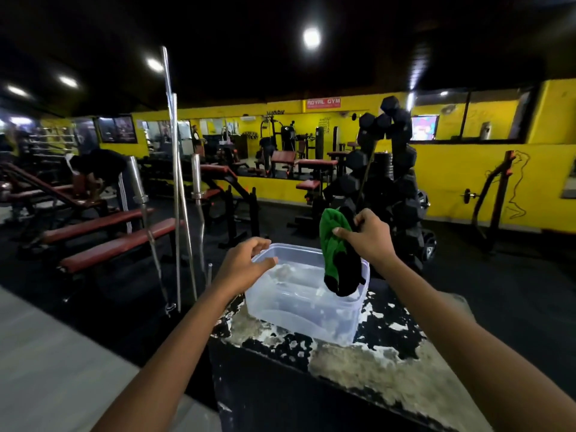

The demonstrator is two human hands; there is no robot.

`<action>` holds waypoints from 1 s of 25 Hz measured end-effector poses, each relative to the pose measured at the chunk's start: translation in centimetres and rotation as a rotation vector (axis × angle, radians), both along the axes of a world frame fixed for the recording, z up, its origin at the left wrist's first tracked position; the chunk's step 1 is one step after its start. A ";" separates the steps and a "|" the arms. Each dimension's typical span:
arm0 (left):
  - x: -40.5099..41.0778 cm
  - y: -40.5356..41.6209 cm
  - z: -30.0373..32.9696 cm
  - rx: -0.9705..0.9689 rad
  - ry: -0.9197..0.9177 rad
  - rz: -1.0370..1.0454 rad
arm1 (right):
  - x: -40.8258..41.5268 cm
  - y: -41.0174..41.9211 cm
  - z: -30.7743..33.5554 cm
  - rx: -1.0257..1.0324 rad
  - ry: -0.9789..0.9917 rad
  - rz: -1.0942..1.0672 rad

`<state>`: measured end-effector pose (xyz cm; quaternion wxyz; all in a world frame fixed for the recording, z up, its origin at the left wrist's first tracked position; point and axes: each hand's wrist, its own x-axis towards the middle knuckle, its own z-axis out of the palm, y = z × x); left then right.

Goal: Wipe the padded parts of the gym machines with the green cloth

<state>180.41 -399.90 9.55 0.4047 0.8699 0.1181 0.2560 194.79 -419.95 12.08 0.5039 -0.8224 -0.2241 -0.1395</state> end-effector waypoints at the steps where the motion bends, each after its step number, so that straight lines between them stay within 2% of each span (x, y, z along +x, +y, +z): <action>1: 1.8 1.0 -0.6 -0.004 0.008 -0.016 | 1.2 1.0 -0.6 -0.019 0.004 -0.004; 6: 10.2 5.3 -2.5 -0.047 0.023 -0.128 | 5.9 4.0 -2.8 -0.072 0.063 -0.080; 15: 20.0 10.2 -4.2 -0.034 0.103 -0.471 | 8.4 7.5 -5.1 -0.459 0.235 -0.381; 20: 21.3 10.9 -6.2 -0.033 0.138 -0.591 | 7.6 8.2 -7.9 -0.481 0.348 -0.473; 25: 21.6 10.9 -7.0 -0.079 0.139 -0.646 | 7.0 8.2 -7.0 -0.316 0.339 -0.443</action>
